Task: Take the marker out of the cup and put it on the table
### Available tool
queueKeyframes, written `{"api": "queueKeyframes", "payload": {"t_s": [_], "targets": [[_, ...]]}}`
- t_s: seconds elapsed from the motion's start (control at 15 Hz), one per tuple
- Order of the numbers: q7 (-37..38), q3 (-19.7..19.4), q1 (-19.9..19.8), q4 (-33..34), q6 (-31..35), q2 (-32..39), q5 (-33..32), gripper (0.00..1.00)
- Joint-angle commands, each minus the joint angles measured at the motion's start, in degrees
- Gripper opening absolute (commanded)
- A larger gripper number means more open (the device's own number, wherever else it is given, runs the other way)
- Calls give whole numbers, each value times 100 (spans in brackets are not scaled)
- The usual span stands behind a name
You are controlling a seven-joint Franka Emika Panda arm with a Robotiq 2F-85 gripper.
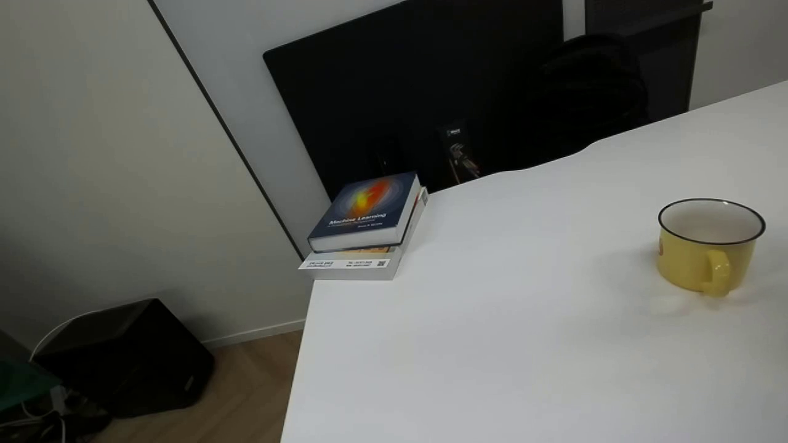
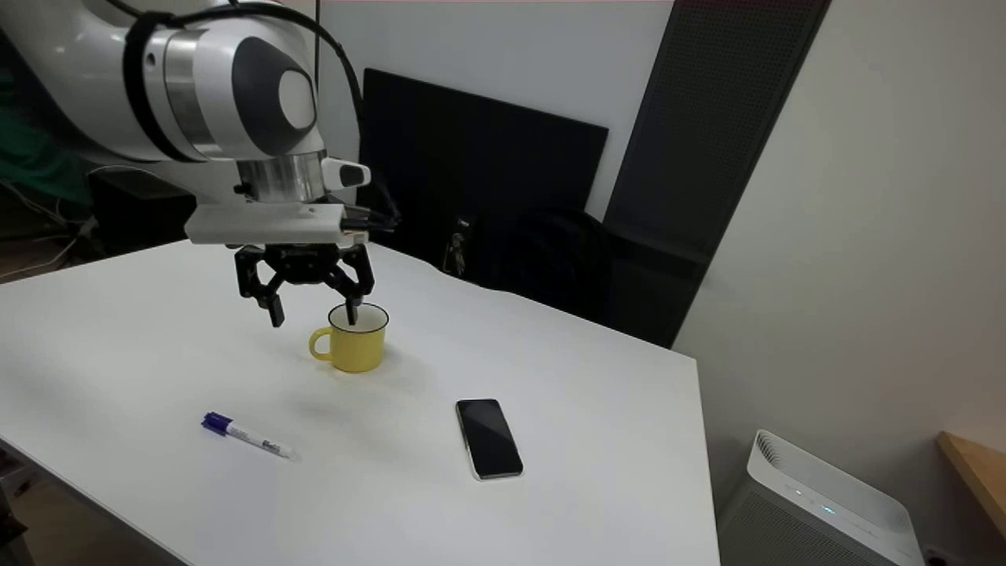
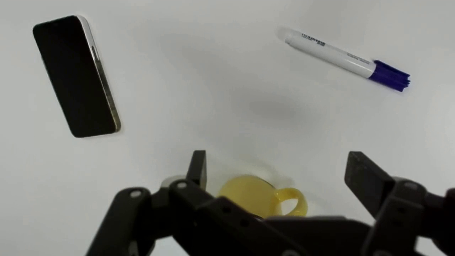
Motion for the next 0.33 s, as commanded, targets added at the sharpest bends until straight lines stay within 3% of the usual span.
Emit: {"api": "queueKeyframes", "payload": {"t_s": [0.0, 0.07, 0.27], "targets": [[853, -37, -31, -154, -12, -142, 205, 100], [394, -25, -32, -29, -14, -7, 85, 100], [608, -29, -38, -73, -12, -7, 179, 100]]}}
